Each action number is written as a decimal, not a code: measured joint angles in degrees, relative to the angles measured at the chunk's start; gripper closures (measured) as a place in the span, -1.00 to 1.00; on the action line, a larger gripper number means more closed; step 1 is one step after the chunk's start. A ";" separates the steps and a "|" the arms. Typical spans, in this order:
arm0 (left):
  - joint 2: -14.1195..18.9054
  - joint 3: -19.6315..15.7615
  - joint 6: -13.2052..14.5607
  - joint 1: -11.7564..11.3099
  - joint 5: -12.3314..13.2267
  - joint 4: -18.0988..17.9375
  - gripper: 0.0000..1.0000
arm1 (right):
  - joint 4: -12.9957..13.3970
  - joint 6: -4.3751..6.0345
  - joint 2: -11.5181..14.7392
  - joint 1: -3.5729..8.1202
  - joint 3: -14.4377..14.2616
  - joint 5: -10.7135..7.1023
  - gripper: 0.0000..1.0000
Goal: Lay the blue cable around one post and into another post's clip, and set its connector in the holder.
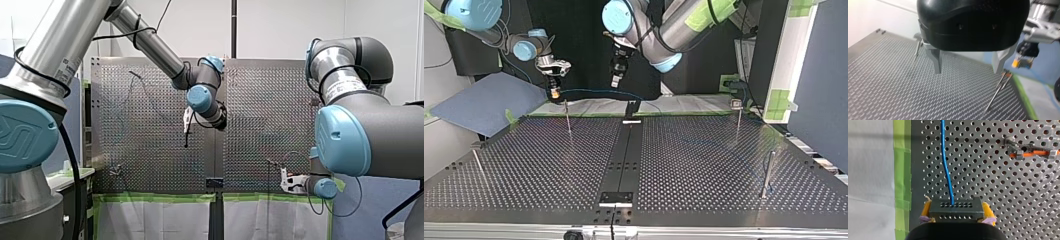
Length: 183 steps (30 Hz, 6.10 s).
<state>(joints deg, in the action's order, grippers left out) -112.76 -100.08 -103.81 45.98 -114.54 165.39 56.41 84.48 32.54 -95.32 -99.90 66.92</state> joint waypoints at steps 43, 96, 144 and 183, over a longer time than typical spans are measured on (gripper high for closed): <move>-22.74 -0.22 2.33 -7.53 7.67 -22.73 -0.99 | 0.08 0.00 0.04 -0.48 0.00 0.15 1.00; -33.93 5.19 10.40 -6.20 0.75 -33.26 -0.99 | -0.06 0.00 0.03 -0.71 0.00 -0.12 1.00; -39.27 14.21 7.57 -6.72 -1.34 -28.74 0.25 | -0.42 -1.03 0.03 -1.06 0.00 0.12 1.00; -39.26 14.58 7.58 -7.10 -1.18 -28.92 1.00 | -0.77 -1.43 0.03 -1.25 0.00 0.22 1.00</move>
<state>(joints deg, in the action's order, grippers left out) -152.03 -85.50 -96.23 38.88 -115.72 136.47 55.64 83.05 32.57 -96.56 -99.90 67.14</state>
